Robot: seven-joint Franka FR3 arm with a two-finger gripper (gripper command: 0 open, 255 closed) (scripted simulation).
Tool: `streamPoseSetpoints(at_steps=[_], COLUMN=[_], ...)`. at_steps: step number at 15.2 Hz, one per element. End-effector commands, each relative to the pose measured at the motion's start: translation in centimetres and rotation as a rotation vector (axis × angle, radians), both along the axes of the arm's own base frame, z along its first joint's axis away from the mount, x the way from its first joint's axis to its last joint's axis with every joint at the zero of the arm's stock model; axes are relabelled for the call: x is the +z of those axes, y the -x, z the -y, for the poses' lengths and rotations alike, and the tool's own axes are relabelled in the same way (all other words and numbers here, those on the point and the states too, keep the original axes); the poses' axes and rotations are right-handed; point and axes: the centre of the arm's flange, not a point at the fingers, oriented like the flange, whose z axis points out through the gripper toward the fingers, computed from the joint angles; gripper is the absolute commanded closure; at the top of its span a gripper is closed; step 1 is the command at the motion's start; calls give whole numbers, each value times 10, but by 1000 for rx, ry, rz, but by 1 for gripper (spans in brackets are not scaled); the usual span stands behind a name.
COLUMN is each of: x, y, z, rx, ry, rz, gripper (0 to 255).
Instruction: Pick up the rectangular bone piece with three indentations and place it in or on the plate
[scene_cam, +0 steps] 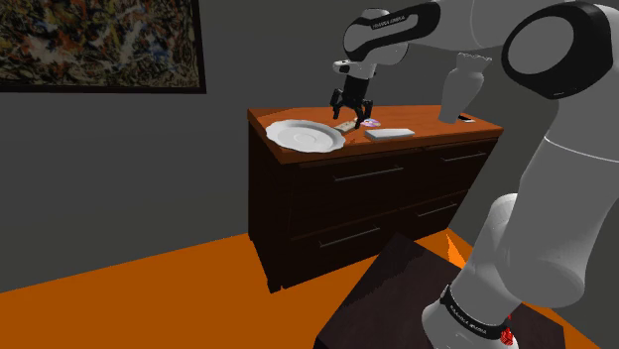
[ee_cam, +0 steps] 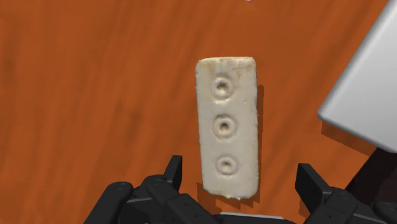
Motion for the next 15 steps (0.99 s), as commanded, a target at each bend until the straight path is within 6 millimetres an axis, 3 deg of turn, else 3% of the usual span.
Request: streamPoseSetpoints(at_steps=[1,3,10,11,15], x=[-10,-19,-19,-19,-18], y=[-1,-1,-2,-2,-2], z=[1,0,0,0,0], rx=[-1,-1,-1,-1,-1], ry=[-1,-1,-1,-1,-1], rz=[1,1,1,1,1], gripper=[0,0,0,255,255])
